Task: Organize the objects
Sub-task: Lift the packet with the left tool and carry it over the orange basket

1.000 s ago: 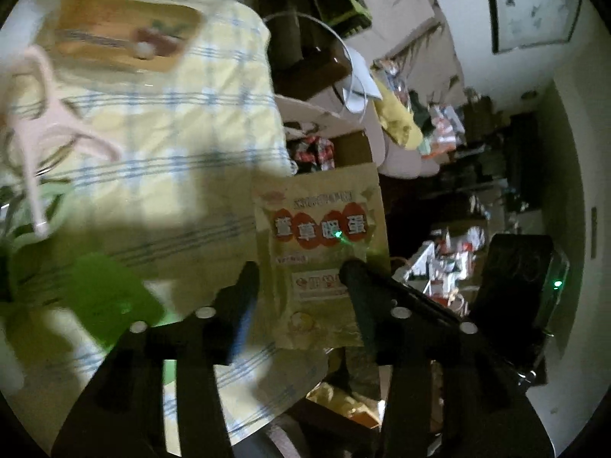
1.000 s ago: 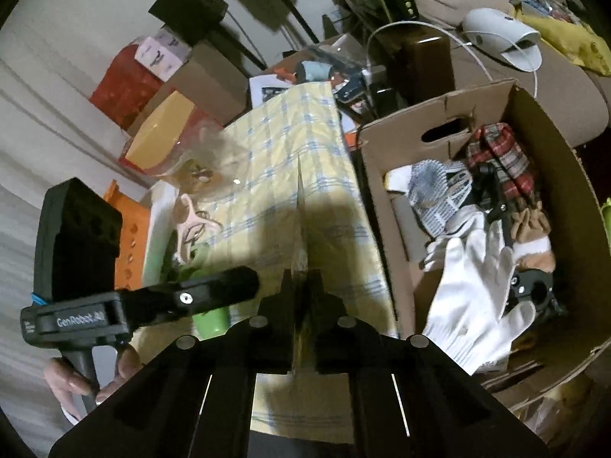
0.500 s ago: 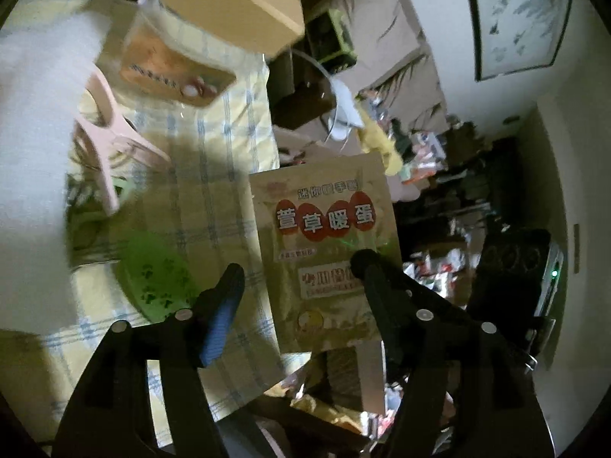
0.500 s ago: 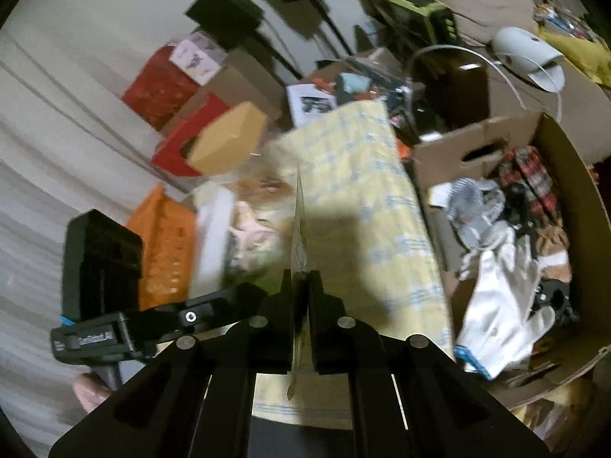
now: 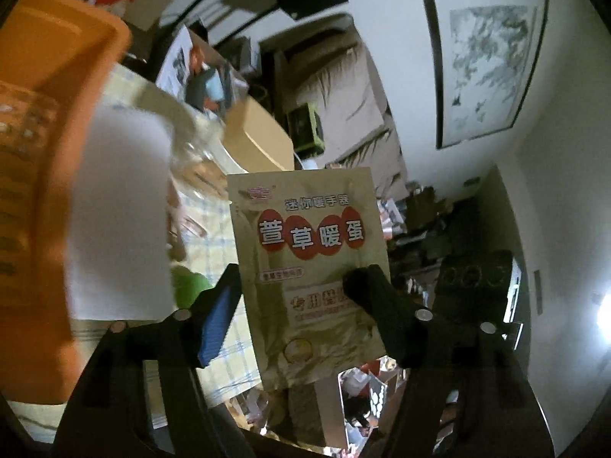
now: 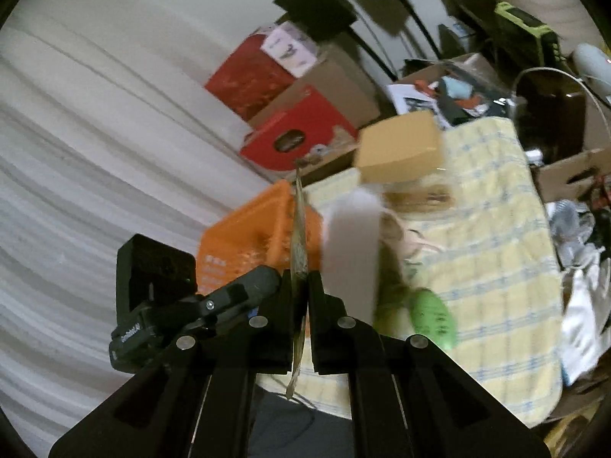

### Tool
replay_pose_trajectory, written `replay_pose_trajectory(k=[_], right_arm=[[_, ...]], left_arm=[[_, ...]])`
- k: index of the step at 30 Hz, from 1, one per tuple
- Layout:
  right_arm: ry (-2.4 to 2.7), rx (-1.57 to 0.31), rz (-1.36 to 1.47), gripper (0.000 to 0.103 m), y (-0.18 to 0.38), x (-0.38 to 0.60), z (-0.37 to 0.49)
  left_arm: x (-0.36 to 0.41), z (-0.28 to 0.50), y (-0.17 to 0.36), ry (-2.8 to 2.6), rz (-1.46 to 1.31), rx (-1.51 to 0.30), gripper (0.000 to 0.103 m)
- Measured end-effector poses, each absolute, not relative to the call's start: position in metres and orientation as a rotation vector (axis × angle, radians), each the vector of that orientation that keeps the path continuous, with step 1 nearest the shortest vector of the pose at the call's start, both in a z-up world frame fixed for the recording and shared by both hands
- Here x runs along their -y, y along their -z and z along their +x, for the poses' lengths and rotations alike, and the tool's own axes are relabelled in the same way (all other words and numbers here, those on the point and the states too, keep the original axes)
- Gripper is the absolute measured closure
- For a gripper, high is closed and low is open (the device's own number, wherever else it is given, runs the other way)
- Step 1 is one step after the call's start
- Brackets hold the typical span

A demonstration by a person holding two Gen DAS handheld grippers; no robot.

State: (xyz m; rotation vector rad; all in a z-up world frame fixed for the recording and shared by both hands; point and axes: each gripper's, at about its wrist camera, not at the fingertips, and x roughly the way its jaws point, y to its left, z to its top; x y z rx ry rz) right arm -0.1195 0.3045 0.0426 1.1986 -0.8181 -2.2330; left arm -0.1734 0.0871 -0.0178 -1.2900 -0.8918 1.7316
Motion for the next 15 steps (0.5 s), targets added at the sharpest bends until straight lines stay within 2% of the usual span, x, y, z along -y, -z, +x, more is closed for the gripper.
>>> replay_pose_trajectory(k=[4,15], right_arm=[[2.195,0.826,1.187,0.098,-0.049,-0.275,-0.132],[2.137,0.785,1.223,0.098,-0.043,-0.199,-0.169]], left_arm=[[-0.054,-0.184,0.011,-1.769,-1.265,0.940,0.050],[0.027,-0.196,0.004,-1.916,-1.289,0.911,0.062]])
